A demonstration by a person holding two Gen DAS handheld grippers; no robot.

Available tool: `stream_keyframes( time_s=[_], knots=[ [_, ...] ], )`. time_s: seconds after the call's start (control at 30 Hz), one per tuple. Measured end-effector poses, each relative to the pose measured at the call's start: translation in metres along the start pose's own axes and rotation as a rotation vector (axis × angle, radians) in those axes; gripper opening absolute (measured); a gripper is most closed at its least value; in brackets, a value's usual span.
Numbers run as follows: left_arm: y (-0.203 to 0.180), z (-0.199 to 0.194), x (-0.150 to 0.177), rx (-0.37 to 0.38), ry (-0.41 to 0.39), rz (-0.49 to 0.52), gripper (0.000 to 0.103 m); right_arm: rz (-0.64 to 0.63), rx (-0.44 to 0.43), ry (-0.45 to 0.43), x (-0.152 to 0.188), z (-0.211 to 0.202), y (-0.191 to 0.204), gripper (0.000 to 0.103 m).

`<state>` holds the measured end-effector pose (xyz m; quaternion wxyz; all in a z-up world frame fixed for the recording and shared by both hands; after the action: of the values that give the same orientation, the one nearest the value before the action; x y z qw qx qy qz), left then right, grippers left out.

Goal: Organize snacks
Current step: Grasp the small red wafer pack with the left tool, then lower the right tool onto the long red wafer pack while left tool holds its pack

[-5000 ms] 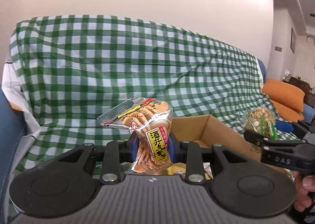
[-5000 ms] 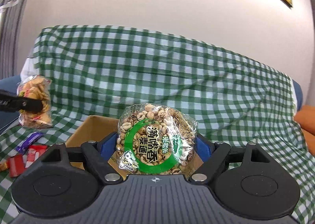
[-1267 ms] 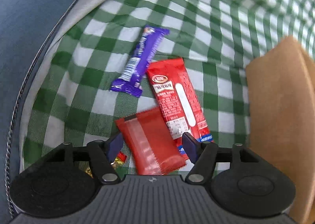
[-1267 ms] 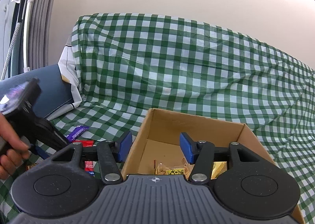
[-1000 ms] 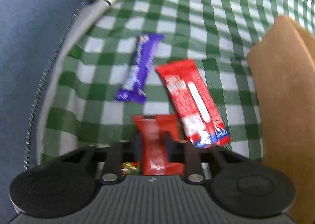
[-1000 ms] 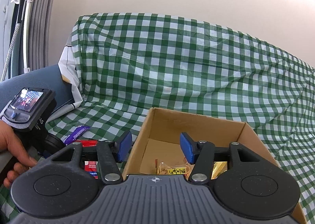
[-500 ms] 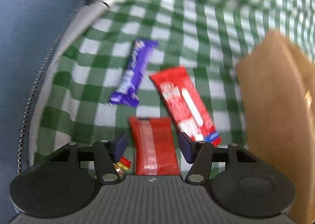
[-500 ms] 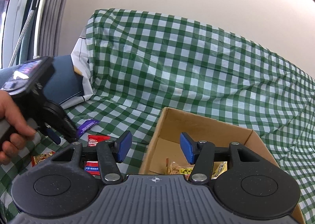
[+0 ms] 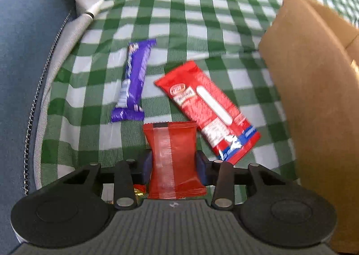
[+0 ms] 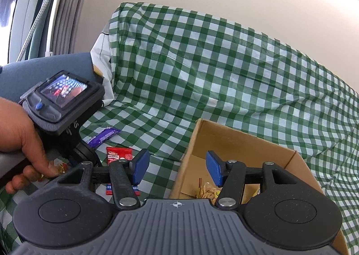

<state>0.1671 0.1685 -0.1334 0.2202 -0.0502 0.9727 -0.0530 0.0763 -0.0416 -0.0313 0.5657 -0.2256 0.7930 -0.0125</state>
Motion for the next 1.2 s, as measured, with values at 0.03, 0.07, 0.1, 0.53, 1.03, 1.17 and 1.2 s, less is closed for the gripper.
stream_keyframes(
  time_s=[0.03,0.07,0.1,0.53,1.03,1.17,1.2],
  knots=[
    [0.003,-0.005,-0.001,0.001,-0.016,-0.010,0.044,-0.010,-0.003,-0.001,0.000,0.000,0.002,0.061],
    [0.007,-0.010,-0.002,0.003,-0.034,-0.025,0.044,-0.018,-0.008,-0.002,0.001,0.000,0.004,0.061],
    [0.011,-0.014,-0.002,0.004,-0.049,-0.043,0.044,-0.026,-0.015,-0.001,0.001,0.001,0.006,0.061],
    [0.083,-0.033,-0.005,-0.026,-0.106,-0.401,0.045,-0.028,-0.102,0.189,-0.025,0.054,0.060,0.076],
    [0.097,-0.037,-0.001,0.024,-0.116,-0.462,0.045,0.006,-0.103,0.591,0.015,0.188,0.113,0.093],
    [0.097,-0.037,-0.002,0.040,-0.116,-0.467,0.045,0.073,-0.143,0.647,0.025,0.197,0.109,0.096],
    [0.096,-0.037,-0.002,0.043,-0.117,-0.466,0.045,0.069,-0.147,0.644,0.026,0.196,0.109,0.095]
  ],
)
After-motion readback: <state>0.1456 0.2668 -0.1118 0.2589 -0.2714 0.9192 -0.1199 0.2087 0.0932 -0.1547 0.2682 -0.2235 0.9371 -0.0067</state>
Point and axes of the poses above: each gripper's, at about its wrist camera, not at the fingertips, and z roughly the way its jaws point, y to its left, x to its underside, the point moved 3 cm from there along z, roughly the way its jaws point, and after that the axes turned 9 degrees about x, right-handed, at the moved point
